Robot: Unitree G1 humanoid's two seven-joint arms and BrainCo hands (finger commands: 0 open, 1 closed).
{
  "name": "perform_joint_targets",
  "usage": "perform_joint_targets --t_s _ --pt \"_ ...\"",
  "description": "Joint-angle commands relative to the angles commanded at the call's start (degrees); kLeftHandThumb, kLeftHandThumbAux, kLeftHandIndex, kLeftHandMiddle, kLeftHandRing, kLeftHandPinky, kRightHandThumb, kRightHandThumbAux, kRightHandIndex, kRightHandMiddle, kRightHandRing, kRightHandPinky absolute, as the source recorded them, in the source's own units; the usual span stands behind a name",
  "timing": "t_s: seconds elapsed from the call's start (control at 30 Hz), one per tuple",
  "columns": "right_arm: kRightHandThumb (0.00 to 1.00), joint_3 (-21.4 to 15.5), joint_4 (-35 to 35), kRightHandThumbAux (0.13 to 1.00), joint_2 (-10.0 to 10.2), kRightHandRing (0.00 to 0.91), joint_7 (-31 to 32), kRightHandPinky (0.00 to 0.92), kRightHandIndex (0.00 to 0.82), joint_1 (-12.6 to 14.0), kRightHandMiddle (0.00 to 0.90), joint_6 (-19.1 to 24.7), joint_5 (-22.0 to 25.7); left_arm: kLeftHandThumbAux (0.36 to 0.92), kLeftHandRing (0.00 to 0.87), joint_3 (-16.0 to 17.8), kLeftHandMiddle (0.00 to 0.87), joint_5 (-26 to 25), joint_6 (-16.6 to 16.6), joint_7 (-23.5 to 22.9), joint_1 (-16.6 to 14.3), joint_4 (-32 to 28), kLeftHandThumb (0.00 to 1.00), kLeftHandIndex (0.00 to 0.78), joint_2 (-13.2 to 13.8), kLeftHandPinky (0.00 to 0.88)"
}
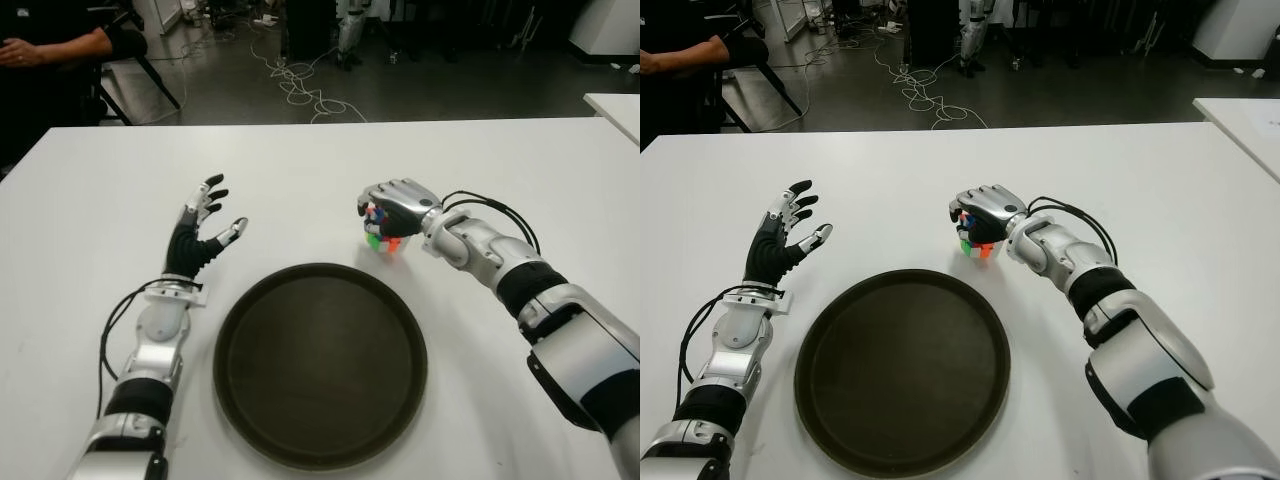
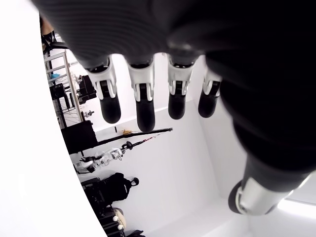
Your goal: Pick up the Rubik's Cube and put it in the plate
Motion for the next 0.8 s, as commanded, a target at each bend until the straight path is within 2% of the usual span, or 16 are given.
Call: perform_joint_targets --t_s 0.4,0.8 --pt "0.688 -0.3 -2.8 0.736 -1.3 0.596 -0.6 0.598 0.415 0.3 0.568 -0.8 0.1 0.672 0.118 0.0 0.111 -0.2 -0.7 -0.2 -0.1 0.3 0.054 0.069 0.0 0.127" --pt "0.688 -1.9 -10.7 0.735 -3.6 0.601 0.4 0.605 0.417 2.2 0.576 -0.6 0.8 0.684 0.111 0.2 0.113 -0.1 -0.9 0.1 -0.4 1.0 0.062 0.075 0.0 0.111"
